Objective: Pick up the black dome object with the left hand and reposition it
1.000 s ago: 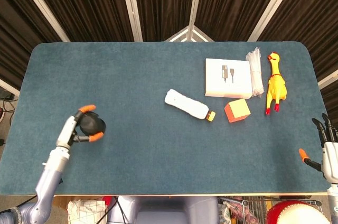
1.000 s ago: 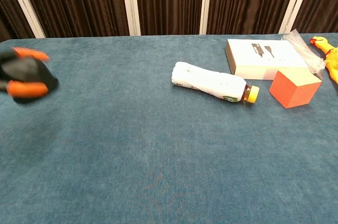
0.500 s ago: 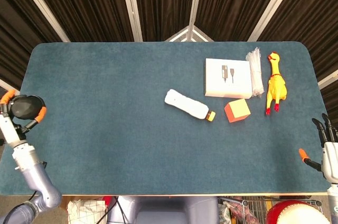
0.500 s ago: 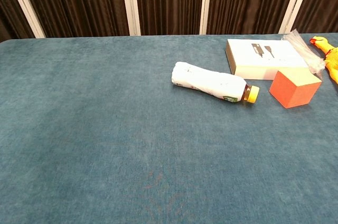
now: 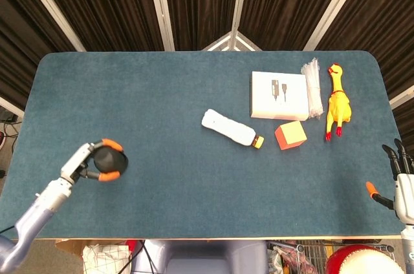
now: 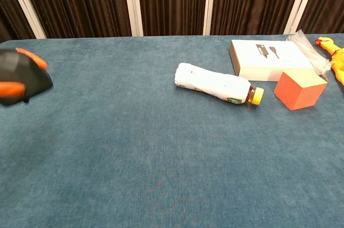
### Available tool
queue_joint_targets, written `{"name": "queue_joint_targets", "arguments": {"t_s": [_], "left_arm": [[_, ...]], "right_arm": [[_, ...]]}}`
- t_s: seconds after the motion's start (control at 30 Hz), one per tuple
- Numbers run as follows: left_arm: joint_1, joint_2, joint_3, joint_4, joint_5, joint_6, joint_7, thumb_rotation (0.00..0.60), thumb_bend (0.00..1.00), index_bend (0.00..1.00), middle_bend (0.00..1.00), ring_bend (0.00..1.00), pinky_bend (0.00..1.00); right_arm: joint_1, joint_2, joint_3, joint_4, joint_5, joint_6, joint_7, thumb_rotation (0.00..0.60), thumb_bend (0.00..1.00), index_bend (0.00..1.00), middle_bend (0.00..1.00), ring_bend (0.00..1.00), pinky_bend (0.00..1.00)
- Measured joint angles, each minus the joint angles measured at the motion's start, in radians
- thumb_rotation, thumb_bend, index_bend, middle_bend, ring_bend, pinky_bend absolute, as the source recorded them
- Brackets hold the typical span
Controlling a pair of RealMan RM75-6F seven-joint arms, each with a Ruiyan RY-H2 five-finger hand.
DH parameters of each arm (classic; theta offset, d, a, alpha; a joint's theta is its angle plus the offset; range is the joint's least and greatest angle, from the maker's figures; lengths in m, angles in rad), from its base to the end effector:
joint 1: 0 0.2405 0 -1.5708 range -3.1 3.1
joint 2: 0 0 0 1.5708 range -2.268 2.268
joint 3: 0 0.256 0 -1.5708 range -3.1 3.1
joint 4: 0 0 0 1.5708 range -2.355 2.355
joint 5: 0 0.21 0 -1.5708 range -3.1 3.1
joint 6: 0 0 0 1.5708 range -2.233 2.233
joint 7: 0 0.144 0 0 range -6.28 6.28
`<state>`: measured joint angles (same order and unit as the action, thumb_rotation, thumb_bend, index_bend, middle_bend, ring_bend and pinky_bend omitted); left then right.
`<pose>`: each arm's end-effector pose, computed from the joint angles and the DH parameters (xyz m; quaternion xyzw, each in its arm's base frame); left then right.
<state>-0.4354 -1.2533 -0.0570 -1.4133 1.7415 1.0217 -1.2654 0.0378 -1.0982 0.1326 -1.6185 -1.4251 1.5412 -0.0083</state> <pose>-0.2620 0.2731 0.0643 -0.4812 -0.7145 -0.4901 0.1334 -0.3192 -0.1818 0.1889 0.5375 -0.3692 0.3988 0.6448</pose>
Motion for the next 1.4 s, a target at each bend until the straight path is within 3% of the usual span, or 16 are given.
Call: {"name": "queue_joint_targets", "arguments": {"t_s": [0.1,0.2,0.27,0.4,0.5,0.63,0.8,0.93,1.17,1.4], "left_arm": [[-0.001,0.021,0.035,0.008,0.081,0.020,-0.072,0.600,0.50,0.40,0.47,0.46,0.46],[0.033,-0.031,-0.011,0.028,0.062,0.104,-0.045,0.600,0.50,0.37,0.44,0.46,0.46],[0.056,-0.094,-0.061,0.054,0.002,0.192,0.020,0.600,0.50,0.34,0.40,0.44,0.45],[0.098,-0.255,-0.169,0.127,-0.235,0.417,0.251,0.600,0.48,0.26,0.34,0.42,0.46],[0.121,-0.321,-0.223,0.168,-0.379,0.499,0.373,0.600,0.46,0.21,0.31,0.41,0.46],[0.152,-0.409,-0.295,0.215,-0.441,0.549,0.386,0.600,0.45,0.21,0.30,0.41,0.45],[0.171,-0.461,-0.337,0.232,-0.484,0.549,0.314,0.600,0.45,0.30,0.38,0.41,0.45],[0.174,-0.470,-0.341,0.227,-0.503,0.513,0.377,0.600,0.45,0.37,0.45,0.43,0.45],[0.140,-0.424,-0.322,0.130,-0.536,0.394,0.677,0.600,0.45,0.40,0.45,0.43,0.45],[0.068,-0.402,-0.346,0.053,-0.607,0.333,0.991,0.600,0.45,0.39,0.45,0.43,0.45]], "right_arm": [[0.000,0.000,0.000,0.000,0.000,0.000,0.000,0.600,0.26,0.15,0.01,0.17,0.16],[0.000,0.000,0.000,0.000,0.000,0.000,0.000,0.600,0.26,0.15,0.01,0.17,0.16],[0.000,0.000,0.000,0.000,0.000,0.000,0.000,0.600,0.26,0.15,0.01,0.17,0.16],[0.000,0.000,0.000,0.000,0.000,0.000,0.000,0.600,0.26,0.15,0.01,0.17,0.16],[0.000,0.000,0.000,0.000,0.000,0.000,0.000,0.600,0.26,0.15,0.01,0.17,0.16],[0.000,0.000,0.000,0.000,0.000,0.000,0.000,0.600,0.26,0.15,0.01,0.17,0.16],[0.000,0.000,0.000,0.000,0.000,0.000,0.000,0.600,0.26,0.15,0.01,0.17,0.16],[0.000,0.000,0.000,0.000,0.000,0.000,0.000,0.600,0.26,0.15,0.01,0.17,0.16],[0.000,0.000,0.000,0.000,0.000,0.000,0.000,0.600,0.26,0.15,0.01,0.17,0.17],[0.000,0.000,0.000,0.000,0.000,0.000,0.000,0.600,0.26,0.15,0.01,0.17,0.18]]}}
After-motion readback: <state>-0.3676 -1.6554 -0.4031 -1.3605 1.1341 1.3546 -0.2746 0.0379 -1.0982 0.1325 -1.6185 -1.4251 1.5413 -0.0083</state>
